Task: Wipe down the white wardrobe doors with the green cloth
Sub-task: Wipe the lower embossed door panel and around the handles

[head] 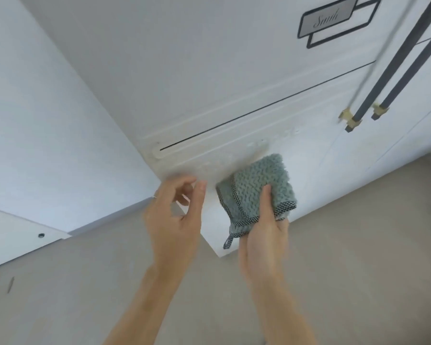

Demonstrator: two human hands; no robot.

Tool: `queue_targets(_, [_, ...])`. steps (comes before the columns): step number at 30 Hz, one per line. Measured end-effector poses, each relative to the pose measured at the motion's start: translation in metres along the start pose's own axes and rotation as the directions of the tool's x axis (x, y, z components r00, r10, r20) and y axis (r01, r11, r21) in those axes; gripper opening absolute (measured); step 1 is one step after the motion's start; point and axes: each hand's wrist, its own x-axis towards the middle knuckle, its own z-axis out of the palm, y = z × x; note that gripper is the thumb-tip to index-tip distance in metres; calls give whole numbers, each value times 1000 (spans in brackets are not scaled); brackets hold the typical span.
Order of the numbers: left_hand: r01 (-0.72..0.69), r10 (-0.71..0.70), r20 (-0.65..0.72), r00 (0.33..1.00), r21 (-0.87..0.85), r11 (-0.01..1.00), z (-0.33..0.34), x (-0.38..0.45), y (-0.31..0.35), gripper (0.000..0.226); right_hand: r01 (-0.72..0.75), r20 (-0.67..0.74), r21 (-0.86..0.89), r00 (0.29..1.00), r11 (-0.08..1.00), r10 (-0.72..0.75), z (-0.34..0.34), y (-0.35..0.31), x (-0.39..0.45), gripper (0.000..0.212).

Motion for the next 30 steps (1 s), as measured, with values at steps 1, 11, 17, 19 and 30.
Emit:
queue_targets(1, [-69,70,-34,997,24,997,-1,-1,-1,8,87,-18,-58,996,994,-88,10,8,0,17])
queue_targets(11, [-485,502,-139,854,140,863,-14,36,-23,41,892,557,-283,451,352,-697,33,88,43,69])
queue_targets(17, [-682,705,-135,697,180,709,-22,58,-49,46,946,808,-73,-129,-315,-574,29,84,95,60])
queue_targets(19, [-744,773,-136,619,212,633,-20,66,-61,45,932,785,-48,-188,-360,-590,34,83,102,61])
queue_targets(30, [-766,774,-238,587,148,626,4,64,-102,53,861,693,-43,-340,-507,-636,30,100,122,63])
